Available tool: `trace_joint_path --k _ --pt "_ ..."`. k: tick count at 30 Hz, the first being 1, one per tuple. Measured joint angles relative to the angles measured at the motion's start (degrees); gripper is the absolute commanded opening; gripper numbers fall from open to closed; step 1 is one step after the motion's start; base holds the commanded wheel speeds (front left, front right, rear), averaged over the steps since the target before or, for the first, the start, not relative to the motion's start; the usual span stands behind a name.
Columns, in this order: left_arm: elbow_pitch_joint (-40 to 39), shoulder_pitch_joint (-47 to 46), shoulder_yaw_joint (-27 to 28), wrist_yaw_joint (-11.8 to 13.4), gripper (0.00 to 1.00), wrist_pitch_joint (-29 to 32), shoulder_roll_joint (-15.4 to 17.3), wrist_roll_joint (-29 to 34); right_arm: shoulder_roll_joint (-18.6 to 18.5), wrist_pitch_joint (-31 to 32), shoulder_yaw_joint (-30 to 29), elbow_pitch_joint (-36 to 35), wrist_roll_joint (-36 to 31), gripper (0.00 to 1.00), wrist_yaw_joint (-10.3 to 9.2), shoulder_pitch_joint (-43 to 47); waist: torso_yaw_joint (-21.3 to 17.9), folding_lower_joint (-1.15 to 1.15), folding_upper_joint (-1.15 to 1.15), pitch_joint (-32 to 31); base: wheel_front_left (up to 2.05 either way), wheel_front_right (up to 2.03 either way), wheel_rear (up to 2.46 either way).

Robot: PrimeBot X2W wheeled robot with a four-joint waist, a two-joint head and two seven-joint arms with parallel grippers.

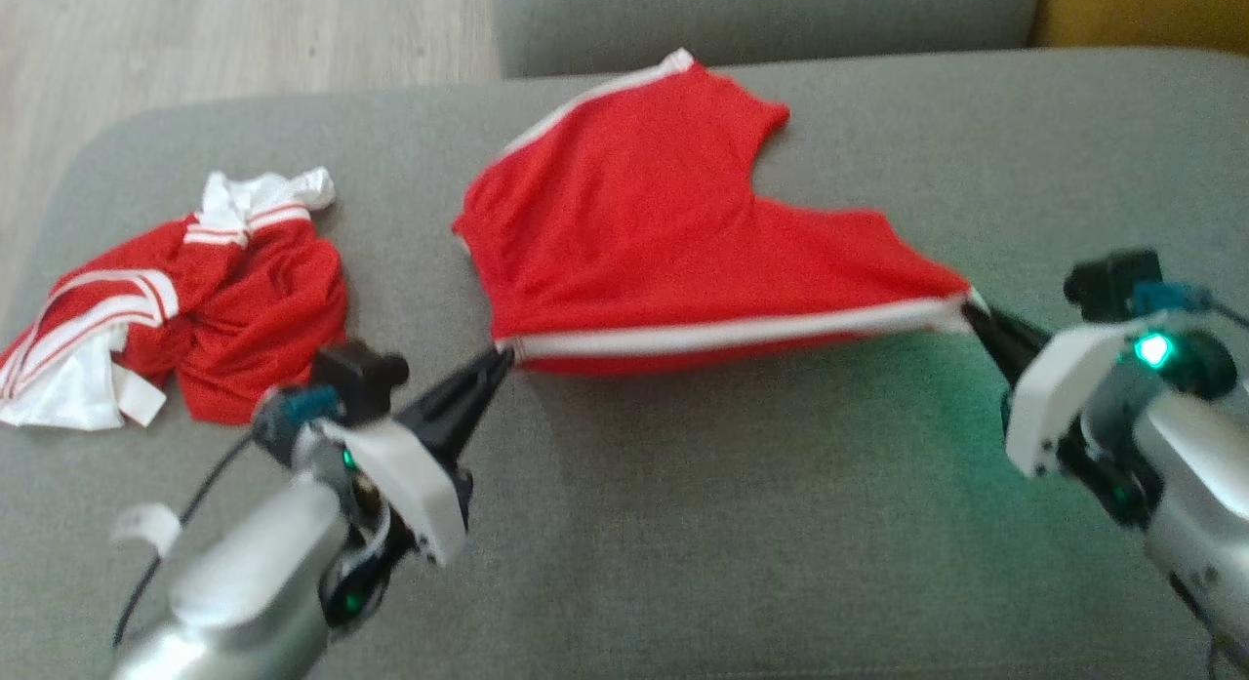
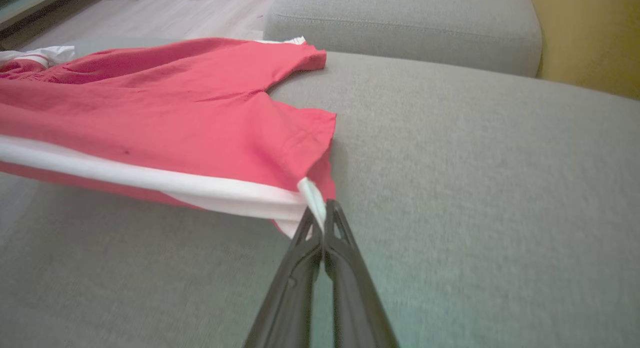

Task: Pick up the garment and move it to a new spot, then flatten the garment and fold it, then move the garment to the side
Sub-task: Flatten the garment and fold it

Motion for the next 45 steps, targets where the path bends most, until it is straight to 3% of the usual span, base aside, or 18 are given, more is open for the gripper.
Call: trace_joint_path --k 4,12,21,24,30,33,38,45 --pt "-2.87 5.65 0.19 0.0 0.0 0.01 0.27 0.48 -3.66 2.1 0.24 -5.35 3.67 0.0 0.0 6.72 -0.08 0.0 0.0 -3.48 0.0 0.0 0.0" --pt "-8.03 12.49 -0.75 1.03 0.0 0.07 1.89 1.49 -7.28 4.39 -3.55 -13.21 5.44 0.0 0.0 16.94 0.12 0.01 0.0 -6.76 0.0 0.0 0.0" --pt "-16.41 18.84 -3.15 3.68 0.0 2.11 4.63 1.99 -13.0 11.4 -12.47 -22.98 6.44 0.0 0.0 30.9 0.86 0.01 0.0 -8.26 0.0 0.0 0.0" --pt "-18.95 19.75 -3.04 4.99 0.0 2.35 4.9 1.94 -13.37 12.14 -17.46 -25.76 5.57 0.0 0.01 32.56 0.85 0.01 0.0 -8.16 0.0 0.0 0.0" --pt "-20.82 19.32 -1.86 6.05 0.0 2.52 5.23 1.83 -12.17 15.99 -23.03 -29.95 0.07 0.0 0.01 29.67 1.45 0.02 0.0 -7.0 0.0 0.0 0.0" --pt "-21.48 15.47 -0.71 6.04 0.0 3.09 5.34 1.83 -10.32 20.7 -23.8 -30.12 -3.33 0.0 0.01 21.8 2.77 0.02 0.0 -4.97 0.0 0.0 0.0" --pt "-21.4 10.39 0.34 5.57 0.0 3.61 4.61 1.82 -9.7 24.48 -22.54 -28.46 -5.99 0.0 0.01 11.87 4.8 0.03 0.0 -1.78 0.0 0.0 0.0" --pt "-16.56 3.14 0.76 3.99 0.0 4.01 0.16 1.91 -9.84 26.22 -17.61 -22.35 -7.43 0.0 0.01 -2.68 8.26 0.04 0.0 3.63 0.0 0.0 0.0"
